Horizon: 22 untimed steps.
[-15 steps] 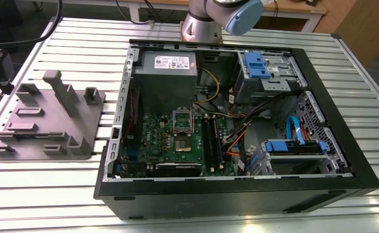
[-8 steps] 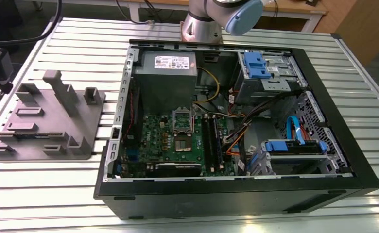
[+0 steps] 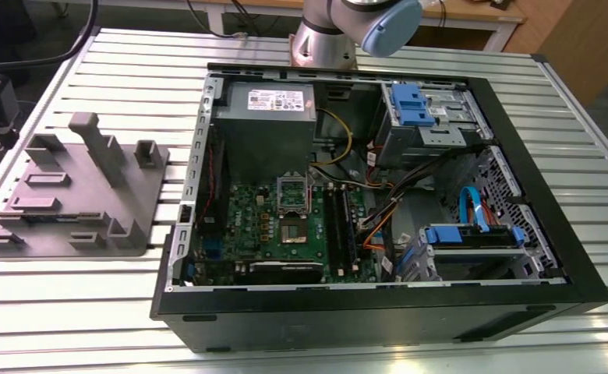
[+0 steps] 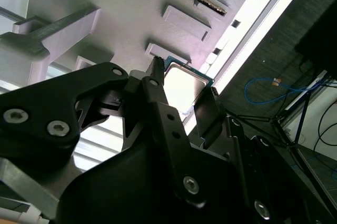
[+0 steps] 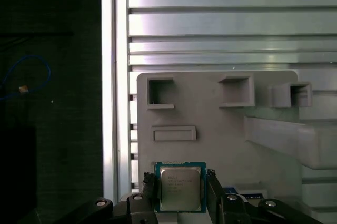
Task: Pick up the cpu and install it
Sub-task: 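Pick up the cpu and move it towards the insertion slot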
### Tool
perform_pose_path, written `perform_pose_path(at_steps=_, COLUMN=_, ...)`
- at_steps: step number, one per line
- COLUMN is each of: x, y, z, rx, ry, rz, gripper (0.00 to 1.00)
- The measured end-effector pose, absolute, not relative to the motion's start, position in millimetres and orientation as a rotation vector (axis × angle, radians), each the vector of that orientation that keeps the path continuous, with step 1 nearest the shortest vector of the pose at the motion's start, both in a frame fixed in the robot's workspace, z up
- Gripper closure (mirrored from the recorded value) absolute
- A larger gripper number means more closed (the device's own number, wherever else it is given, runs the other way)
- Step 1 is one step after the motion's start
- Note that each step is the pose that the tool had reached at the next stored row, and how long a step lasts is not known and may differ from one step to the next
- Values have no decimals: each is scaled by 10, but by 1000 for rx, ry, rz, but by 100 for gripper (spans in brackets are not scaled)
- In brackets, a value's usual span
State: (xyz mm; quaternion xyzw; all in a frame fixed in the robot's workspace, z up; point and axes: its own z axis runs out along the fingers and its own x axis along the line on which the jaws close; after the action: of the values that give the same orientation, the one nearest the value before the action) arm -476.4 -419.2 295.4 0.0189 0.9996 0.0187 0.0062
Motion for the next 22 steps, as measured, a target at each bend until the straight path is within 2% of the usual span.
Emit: perform_pose_path(at_steps=22, x=-4764, y=-4192, z=3010, rx=59, ry=3128, rz=58, gripper=53)
